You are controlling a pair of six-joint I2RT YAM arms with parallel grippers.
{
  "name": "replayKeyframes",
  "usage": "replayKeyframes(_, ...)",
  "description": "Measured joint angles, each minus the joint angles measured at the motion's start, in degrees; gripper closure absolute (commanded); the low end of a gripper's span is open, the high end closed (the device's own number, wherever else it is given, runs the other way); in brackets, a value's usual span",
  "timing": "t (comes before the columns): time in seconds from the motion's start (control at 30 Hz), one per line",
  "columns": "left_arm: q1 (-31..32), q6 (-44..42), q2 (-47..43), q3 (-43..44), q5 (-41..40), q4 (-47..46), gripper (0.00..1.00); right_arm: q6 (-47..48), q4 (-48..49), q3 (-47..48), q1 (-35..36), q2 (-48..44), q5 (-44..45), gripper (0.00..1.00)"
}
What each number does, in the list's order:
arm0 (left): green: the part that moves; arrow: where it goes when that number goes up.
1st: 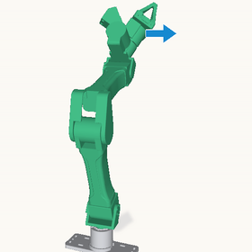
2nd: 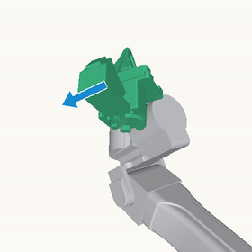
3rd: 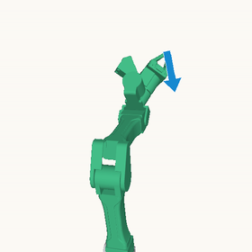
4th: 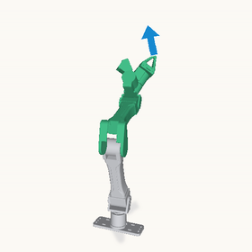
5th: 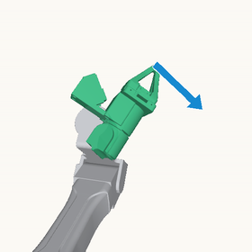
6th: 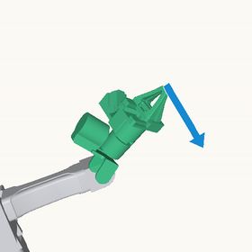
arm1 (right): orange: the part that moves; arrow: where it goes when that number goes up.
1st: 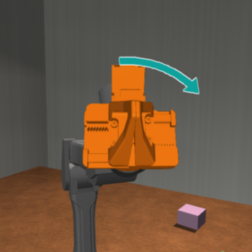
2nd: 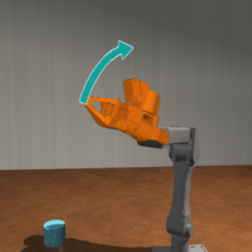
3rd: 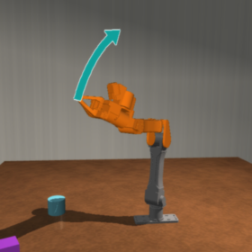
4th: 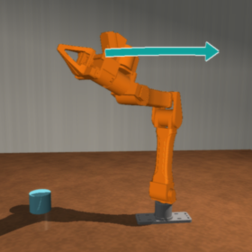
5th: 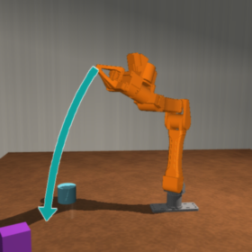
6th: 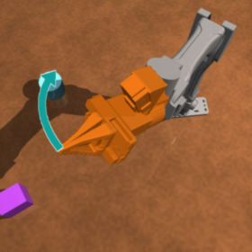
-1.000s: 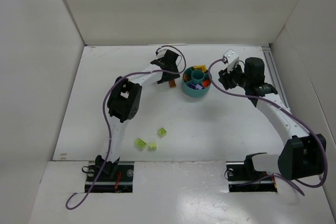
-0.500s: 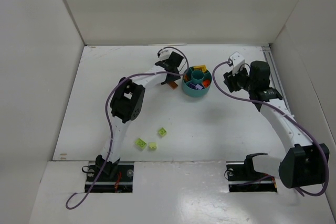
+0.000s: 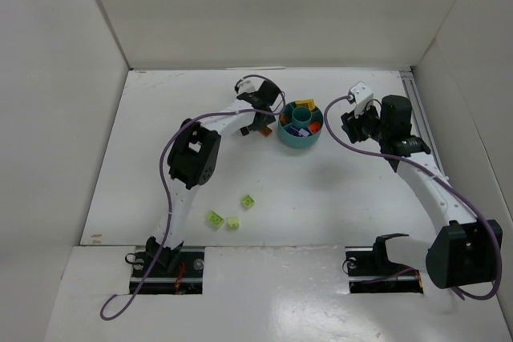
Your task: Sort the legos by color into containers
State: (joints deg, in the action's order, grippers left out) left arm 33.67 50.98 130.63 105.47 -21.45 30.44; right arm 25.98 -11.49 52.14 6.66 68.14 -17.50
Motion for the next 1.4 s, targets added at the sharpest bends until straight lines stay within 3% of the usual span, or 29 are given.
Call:
replayKeyframes(0.5,-0.46,1.18,-0.74,-0.46,5.05,1.49,0.50,0.11,0.37,-0.94,0.00,-1.07,1.22,0.44)
replayKeyframes(0.93,-0.15,2.86,-1.05,-1.20,9.01,-0.66,0.83,0.11,0.42,-2.19,0.00,-5.33,5.09,0.44)
replayKeyframes(1.1,0.20,3.56,-1.33,-1.20,6.43,-0.48,0.85,0.09,0.42,-2.32,0.00,-5.44,5.09,0.44)
replayKeyframes(1.4,3.78,0.09,-9.49,-4.13,-8.50,-2.12,0.85,0.09,0.44,-2.38,0.00,-5.55,5.07,0.44)
